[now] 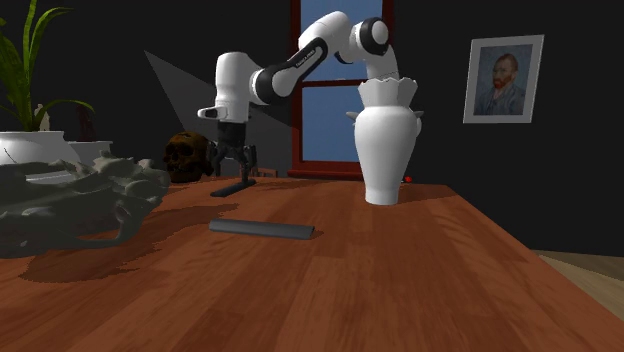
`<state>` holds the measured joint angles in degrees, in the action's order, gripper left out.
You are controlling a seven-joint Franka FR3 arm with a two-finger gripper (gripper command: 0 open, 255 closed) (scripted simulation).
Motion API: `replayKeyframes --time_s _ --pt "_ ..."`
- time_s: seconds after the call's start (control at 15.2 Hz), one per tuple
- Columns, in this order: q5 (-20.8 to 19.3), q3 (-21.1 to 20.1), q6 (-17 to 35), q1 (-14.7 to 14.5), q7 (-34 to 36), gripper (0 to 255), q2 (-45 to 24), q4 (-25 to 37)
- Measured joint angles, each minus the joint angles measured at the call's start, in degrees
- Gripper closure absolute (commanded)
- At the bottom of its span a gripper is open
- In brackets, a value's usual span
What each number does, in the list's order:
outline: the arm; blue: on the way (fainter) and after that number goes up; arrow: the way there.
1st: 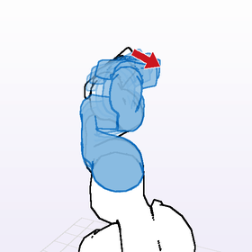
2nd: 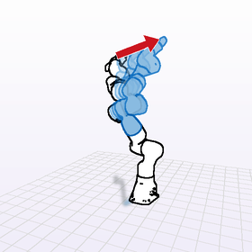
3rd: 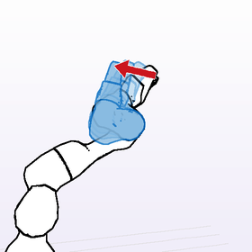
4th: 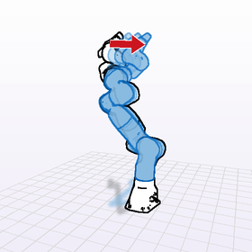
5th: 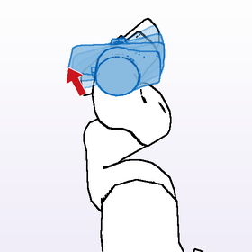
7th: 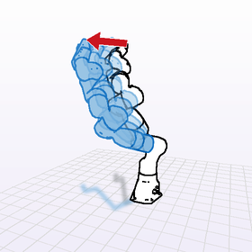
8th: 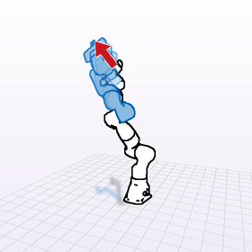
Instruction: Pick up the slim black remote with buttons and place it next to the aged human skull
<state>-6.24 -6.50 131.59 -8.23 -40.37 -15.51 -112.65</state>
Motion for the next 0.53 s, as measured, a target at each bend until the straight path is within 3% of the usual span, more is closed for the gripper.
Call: replayKeyframes --time_s 0.2,0.53 --pt "0.55 -0.21 -3.44 0.03 -0.37 0 2.31 1.19" --pt "0.67 -0.27 -4.29 0.02 -0.43 0 2.9 1.39"
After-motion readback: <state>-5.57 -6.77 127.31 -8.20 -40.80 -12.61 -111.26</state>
